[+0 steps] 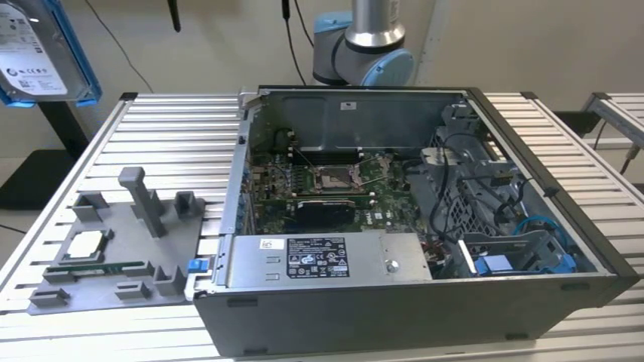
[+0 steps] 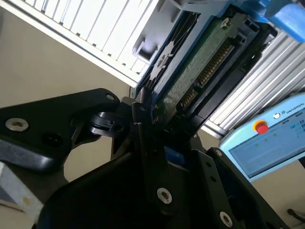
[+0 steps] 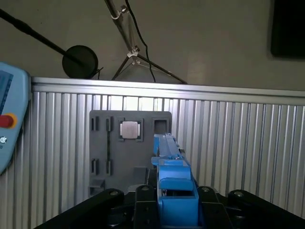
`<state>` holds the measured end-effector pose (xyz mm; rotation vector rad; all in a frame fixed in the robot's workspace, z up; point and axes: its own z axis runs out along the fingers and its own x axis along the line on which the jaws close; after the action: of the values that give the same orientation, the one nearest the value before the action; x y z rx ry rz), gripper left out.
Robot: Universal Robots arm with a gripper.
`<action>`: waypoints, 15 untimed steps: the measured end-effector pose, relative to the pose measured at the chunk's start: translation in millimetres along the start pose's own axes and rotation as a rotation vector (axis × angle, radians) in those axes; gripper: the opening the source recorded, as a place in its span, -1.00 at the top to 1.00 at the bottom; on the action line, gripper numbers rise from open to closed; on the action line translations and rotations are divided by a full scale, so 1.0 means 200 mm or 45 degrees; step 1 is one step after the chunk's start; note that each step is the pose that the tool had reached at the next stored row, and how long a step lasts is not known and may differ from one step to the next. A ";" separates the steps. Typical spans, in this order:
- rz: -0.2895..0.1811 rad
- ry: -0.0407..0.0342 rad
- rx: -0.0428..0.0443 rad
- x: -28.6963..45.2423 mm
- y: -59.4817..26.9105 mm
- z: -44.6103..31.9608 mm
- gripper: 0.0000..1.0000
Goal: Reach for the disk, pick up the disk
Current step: 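Pick up the disk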
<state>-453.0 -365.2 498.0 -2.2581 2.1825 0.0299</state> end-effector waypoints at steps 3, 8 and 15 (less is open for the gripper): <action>0.000 -0.0001 0.000 0.000 0.001 -0.040 1.00; 0.000 -0.0002 0.000 -0.001 0.001 -0.073 1.00; 0.000 -0.0001 0.000 0.001 -0.044 -0.074 1.00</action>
<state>-444.0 -365.3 512.7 -2.2581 2.1826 0.0301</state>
